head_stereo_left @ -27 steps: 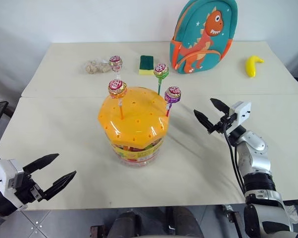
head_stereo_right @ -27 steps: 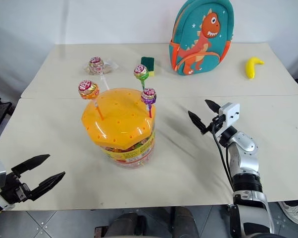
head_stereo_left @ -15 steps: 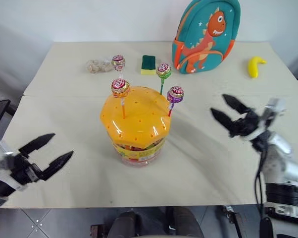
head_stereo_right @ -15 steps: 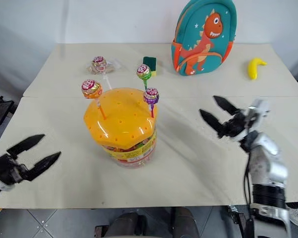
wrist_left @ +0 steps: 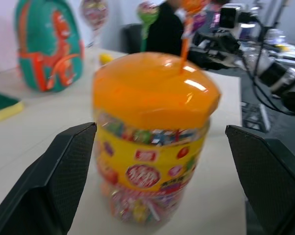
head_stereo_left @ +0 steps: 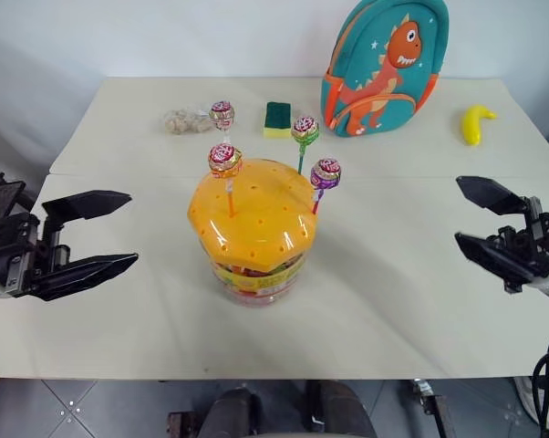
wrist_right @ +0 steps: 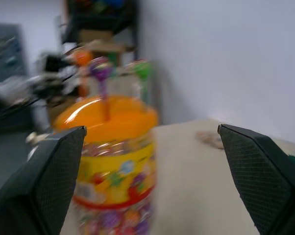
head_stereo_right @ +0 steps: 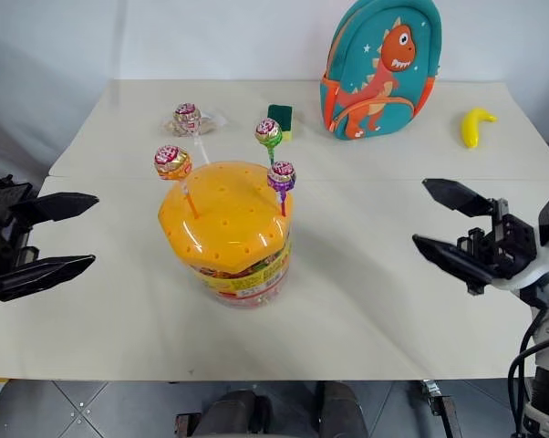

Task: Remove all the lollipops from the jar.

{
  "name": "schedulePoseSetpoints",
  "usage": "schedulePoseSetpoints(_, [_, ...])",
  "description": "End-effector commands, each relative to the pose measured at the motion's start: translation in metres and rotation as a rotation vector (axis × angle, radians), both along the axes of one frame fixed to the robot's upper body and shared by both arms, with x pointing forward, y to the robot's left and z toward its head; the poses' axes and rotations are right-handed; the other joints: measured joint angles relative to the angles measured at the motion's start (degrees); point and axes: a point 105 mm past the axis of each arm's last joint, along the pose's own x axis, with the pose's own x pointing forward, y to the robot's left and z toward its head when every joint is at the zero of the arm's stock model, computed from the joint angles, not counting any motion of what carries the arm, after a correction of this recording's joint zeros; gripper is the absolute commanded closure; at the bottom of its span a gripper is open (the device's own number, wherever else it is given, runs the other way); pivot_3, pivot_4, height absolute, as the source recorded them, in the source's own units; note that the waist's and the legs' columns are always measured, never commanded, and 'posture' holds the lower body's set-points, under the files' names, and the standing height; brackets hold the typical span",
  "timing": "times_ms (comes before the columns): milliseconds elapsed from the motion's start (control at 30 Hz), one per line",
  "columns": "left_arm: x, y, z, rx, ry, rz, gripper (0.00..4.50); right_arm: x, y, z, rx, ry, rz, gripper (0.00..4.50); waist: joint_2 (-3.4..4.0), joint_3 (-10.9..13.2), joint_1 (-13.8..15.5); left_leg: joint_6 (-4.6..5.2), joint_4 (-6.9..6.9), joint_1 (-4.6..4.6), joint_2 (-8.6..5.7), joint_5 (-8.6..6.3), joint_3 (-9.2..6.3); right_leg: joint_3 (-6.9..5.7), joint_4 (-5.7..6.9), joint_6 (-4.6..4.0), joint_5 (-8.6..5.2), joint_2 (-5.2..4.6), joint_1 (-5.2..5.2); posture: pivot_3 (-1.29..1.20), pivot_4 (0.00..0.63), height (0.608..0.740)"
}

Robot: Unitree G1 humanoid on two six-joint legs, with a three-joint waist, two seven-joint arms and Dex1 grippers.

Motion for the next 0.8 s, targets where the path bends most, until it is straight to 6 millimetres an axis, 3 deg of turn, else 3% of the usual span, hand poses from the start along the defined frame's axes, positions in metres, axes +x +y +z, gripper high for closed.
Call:
schedulePoseSetpoints(33, [0.003, -0.014, 0.006, -0.01, -0.024, -0.073, 0.03, -0.016, 0.009, 0.009, -0.018, -0.111, 0.061, 0.0, 0.0, 0.0, -0.09, 0.0, 0.01, 0.0, -0.01, 0.0, 0.01, 0.02, 0.02, 0.02, 0.01, 0.0, 0.0, 0.0, 0.15, 0.74])
schedulePoseSetpoints(233, [0.011, -0.037, 0.01, 0.007, 0.002, -0.199, 0.03, -0.037, 0.024, 0.01, -0.034, -0.107, 0.169, 0.0, 0.0, 0.01, -0.15, -0.03, 0.01, 0.0, -0.02, 0.02, 0.02, -0.01, 0.05, 0.03, 0.02, 0.06, -0.03, 0.0, 0.15, 0.74])
schedulePoseSetpoints(367, [0.011, -0.052, 0.019, -0.017, -0.008, -0.278, 0.03, -0.033, 0.017, 0.003, -0.074, -0.087, 0.129, 0.0, -0.06, 0.04, -0.07, 0.01, 0.09, 0.0, -0.09, 0.05, 0.08, 0.04, 0.05, 0.09, 0.05, 0.07, 0.0, 0.0, 0.15, 0.74])
schedulePoseSetpoints(600, [0.018, -0.099, 0.022, -0.073, -0.018, -0.389, 0.03, -0.025, 0.012, -0.006, -0.091, -0.052, 0.071, 0.0, -0.14, 0.08, 1.01, 0.08, 0.15, 0.01, -0.16, 0.1, 0.12, 0.08, 0.06, 0.19, 0.1, 0.07, 0.05, 0.0, 0.15, 0.74])
schedulePoseSetpoints(700, [0.018, -0.108, 0.021, -0.084, 0.003, -0.408, 0.6, -0.025, 0.013, -0.008, -0.08, -0.043, 0.065, 0.0, -0.15, 0.08, 1.14, 0.06, 0.15, 0.01, -0.16, 0.13, 0.13, 0.07, 0.07, 0.19, 0.1, 0.15, 0.05, 0.0, 0.15, 0.74])
schedulePoseSetpoints(800, [0.021, -0.111, 0.019, -0.08, 0.007, -0.404, 1.51, -0.024, 0.014, -0.007, -0.072, -0.049, 0.058, 0.0, -0.15, 0.08, 1.12, 0.07, 0.17, 0.02, -0.16, 0.15, 0.15, 0.07, 0.09, 0.19, 0.1, 0.16, 0.05, 0.0, 0.15, 0.74])
